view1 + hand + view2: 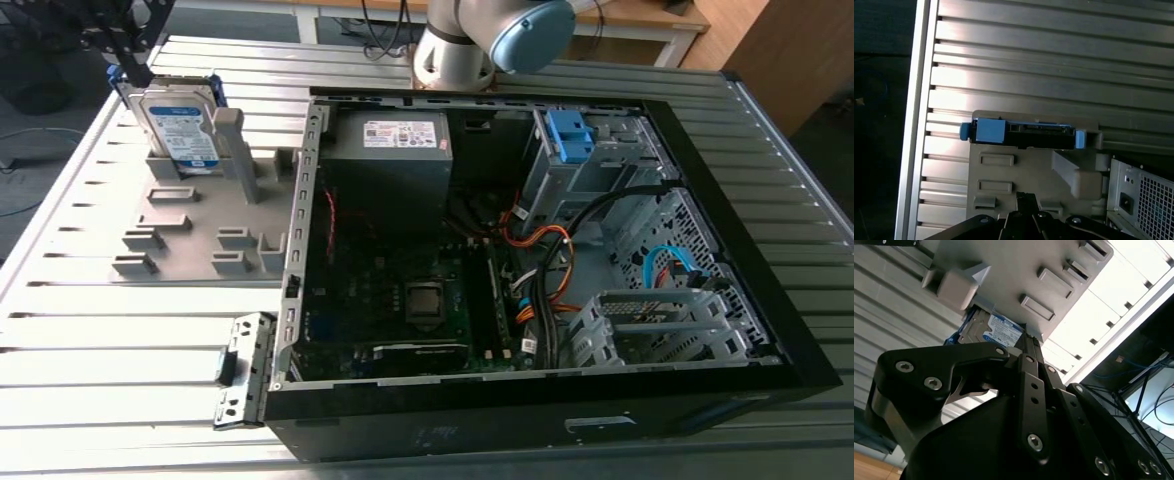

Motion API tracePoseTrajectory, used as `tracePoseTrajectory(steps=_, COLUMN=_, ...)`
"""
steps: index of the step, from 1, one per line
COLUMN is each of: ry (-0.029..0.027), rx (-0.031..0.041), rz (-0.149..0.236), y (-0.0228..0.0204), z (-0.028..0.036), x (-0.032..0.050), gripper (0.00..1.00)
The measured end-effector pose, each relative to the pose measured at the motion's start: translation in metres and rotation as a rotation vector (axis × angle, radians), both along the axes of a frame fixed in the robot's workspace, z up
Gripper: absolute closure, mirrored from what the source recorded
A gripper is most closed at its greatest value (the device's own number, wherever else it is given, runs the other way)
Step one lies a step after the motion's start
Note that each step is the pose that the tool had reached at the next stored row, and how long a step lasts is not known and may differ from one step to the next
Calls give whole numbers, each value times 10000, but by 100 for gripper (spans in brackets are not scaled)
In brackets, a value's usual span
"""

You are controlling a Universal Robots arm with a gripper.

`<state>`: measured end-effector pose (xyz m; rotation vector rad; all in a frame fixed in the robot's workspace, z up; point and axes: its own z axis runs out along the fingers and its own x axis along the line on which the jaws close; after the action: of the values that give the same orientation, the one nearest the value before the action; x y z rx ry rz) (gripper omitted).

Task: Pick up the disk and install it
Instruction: 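Pick up the disk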

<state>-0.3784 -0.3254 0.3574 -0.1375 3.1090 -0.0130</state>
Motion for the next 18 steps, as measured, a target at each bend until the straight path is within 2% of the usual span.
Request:
tracePoseTrajectory(steps=7, ry=0, rx=0, rz=369, y=0, z=0, x=0, gripper=89)
tracePoseTrajectory(steps=8, ry=0, rx=0, rz=615, y=0, z=0, x=0, gripper=89)
tracePoseTrajectory(steps=18, ry=0, rx=0, rz=1077, y=0, z=0, x=0, gripper=89)
